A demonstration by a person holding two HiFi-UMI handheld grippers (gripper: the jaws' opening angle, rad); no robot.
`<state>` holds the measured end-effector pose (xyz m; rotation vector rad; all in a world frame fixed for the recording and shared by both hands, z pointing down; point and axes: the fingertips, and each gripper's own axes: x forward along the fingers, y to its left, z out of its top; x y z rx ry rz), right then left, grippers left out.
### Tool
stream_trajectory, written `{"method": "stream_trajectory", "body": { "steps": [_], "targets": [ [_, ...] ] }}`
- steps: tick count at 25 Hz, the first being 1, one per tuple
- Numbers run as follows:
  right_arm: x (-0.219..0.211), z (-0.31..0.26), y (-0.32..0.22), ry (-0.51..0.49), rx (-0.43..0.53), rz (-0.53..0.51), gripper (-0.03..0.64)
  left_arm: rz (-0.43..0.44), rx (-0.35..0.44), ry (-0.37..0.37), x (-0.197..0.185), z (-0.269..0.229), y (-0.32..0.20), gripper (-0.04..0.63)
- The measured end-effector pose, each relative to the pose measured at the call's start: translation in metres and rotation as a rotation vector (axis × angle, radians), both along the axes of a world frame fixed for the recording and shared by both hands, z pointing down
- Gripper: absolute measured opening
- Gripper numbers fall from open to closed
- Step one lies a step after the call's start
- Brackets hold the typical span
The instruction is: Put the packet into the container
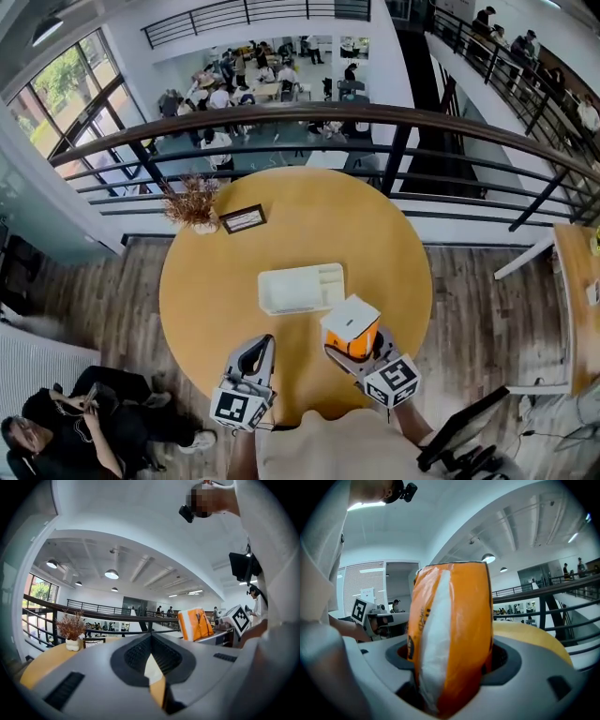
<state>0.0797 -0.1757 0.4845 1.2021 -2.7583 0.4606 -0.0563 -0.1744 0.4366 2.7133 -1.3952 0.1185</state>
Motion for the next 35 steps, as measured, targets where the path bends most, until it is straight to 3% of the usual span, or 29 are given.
{"method": "stream_trajectory", "body": {
  "steps": [4,10,23,29,35],
  "targets": [
    [-0.011,0.004,0.001,0.001,-0.016,0.02,0.372,0.004,-0.007,-0.002,-0.012,0.004,-0.002,0.005],
    [-0.031,0.024,-0.003,0.023,-0.094,0.04,0.372,0.006,-0.077,0.009,-0.038,0.023,-0.016,0.006],
    [-0.037,0.069,-0.009,0.089,-0.223,0.03,0.371,-0.012,-0.188,0.031,-0.05,0.069,-0.028,0.006],
    [-0.048,0.07,-0.027,0.208,-0.176,-0.024,0.373,-0.033,-0.212,0.048,-0.059,0.077,-0.035,0.006],
    [-0.07,0.044,-0.063,0.211,-0.036,-0.101,0.371,-0.06,-0.209,0.055,-0.069,0.075,-0.04,0.005]
  ]
}}
